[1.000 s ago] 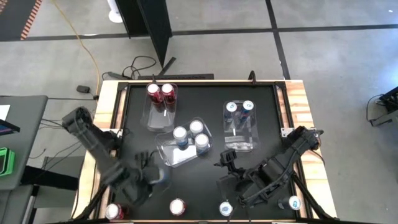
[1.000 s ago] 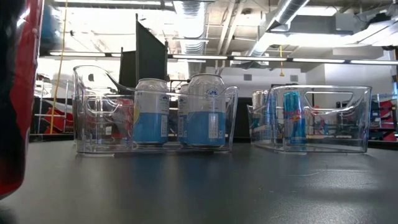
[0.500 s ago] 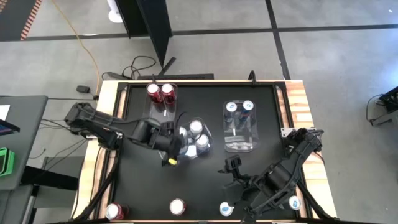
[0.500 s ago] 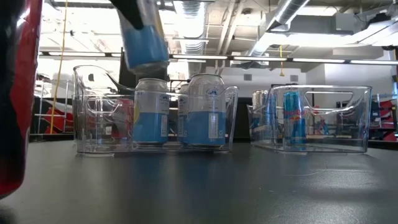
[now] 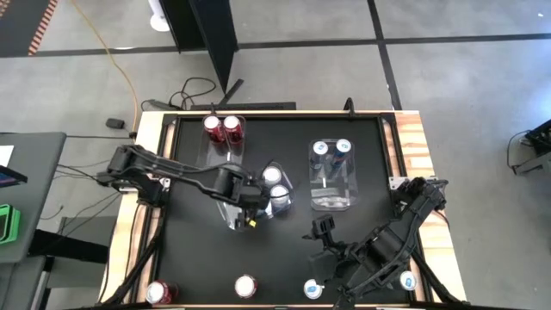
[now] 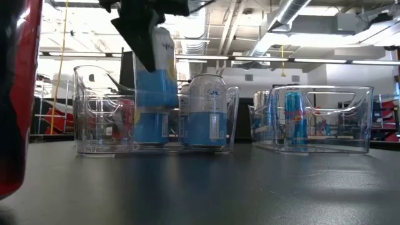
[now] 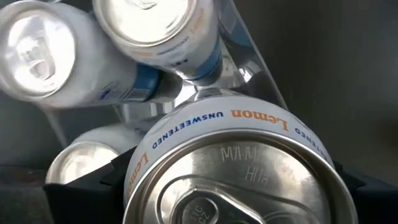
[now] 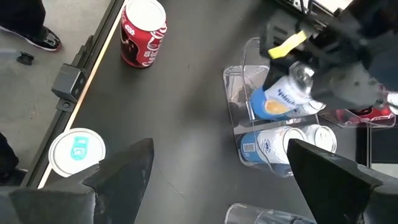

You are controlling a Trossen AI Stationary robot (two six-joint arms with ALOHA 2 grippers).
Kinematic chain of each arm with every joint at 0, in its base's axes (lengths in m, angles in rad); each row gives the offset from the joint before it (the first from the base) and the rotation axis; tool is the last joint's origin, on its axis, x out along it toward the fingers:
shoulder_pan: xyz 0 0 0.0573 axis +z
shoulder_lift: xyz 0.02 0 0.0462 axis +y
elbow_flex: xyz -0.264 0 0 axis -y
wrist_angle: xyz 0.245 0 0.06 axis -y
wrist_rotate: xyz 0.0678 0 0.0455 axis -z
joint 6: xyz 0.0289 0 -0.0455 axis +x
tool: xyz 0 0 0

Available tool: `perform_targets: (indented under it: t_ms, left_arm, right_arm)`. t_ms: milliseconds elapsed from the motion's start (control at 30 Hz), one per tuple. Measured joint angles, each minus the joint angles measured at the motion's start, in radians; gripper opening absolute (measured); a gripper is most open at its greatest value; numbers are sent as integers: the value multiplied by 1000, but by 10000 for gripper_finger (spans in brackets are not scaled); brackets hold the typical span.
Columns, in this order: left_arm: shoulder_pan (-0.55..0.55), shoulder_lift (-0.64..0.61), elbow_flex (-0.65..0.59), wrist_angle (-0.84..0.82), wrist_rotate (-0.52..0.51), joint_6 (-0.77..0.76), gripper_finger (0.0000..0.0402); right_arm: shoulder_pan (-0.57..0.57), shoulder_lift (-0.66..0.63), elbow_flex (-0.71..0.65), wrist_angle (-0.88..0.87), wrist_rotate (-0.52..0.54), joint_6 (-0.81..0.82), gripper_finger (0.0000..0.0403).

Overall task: Sort soda cans
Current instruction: Put the white blue soda can into the middle transparent bin

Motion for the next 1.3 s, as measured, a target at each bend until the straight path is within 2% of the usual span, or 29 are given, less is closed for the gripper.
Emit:
perform_targets:
  t_ms: [300,600,1067,1133,1300]
  left_arm:
    - [32,87,0,63,2,76,291]
    - [67,114,0,91,79,109,291]
    - [69,149,-8,104,92,137,291]
    - [69,149,-8,103,92,137,308]
    - [69,146,-7,107,93,147,383]
  right_arm:
    - [0,0,0,1,0,1,388]
    - [0,0,0,2,0,9,388]
    - [-1,0,0,-1,0,26,388]
    - [-1,0,0,-1,-1,26,388]
    - [-1,0,0,-1,-1,26,388]
